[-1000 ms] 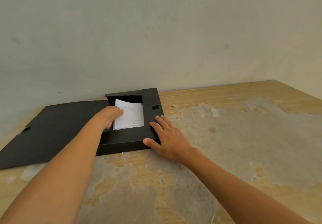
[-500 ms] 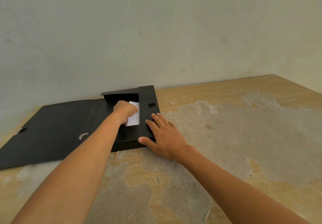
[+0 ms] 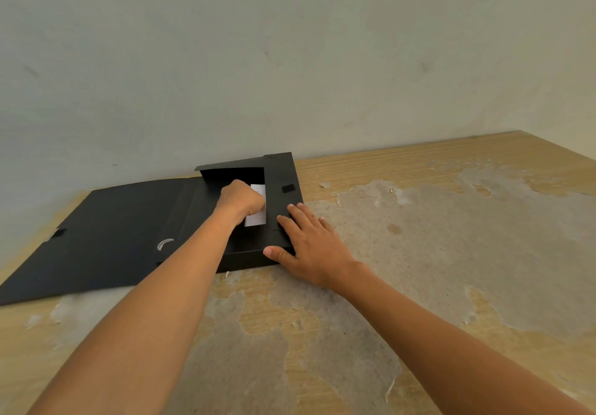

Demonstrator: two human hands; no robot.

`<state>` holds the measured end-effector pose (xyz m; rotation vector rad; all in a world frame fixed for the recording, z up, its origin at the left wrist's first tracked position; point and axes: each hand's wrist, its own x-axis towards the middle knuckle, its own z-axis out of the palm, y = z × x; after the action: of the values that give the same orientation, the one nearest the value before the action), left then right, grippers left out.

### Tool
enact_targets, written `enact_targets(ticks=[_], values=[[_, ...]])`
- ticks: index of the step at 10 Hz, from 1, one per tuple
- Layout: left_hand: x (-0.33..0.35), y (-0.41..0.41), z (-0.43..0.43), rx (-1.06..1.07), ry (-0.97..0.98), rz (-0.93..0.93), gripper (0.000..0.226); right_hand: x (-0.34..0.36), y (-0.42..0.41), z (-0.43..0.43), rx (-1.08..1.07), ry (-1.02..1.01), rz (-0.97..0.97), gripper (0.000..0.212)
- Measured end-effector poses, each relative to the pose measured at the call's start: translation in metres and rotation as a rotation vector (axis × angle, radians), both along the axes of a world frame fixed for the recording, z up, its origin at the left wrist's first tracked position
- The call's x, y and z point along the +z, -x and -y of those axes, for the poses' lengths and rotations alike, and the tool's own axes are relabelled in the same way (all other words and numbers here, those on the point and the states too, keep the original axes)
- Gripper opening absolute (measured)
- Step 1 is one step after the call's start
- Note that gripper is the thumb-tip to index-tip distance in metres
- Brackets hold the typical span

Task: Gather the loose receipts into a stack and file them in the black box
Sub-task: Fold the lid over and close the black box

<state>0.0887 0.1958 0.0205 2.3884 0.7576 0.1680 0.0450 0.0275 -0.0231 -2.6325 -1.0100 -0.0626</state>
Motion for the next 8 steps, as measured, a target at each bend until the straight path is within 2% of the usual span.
enact_targets(ticks=[2,3,5,6,8], values=[[0.000,0.010,-0.004,-0.019,0.005,0.029,0.029,0.002,0.001,0.000,-0.004,0.020,-0.006,0.075],[0.005,0.026,-0.022,0.052,-0.031,0.086,0.025,0.005,0.000,0.000,-0.009,0.034,-0.017,0.075],[0.013,0.085,-0.085,0.211,-0.113,0.006,0.025,0.012,0.002,0.000,-0.010,0.076,-0.014,0.075],[0.007,0.120,-0.115,0.323,-0.146,-0.049,0.036,0.014,0.004,0.000,-0.017,0.094,-0.005,0.075],[-0.011,0.175,-0.159,0.559,-0.200,-0.190,0.072,0.012,0.007,-0.001,-0.034,0.078,0.018,0.074]])
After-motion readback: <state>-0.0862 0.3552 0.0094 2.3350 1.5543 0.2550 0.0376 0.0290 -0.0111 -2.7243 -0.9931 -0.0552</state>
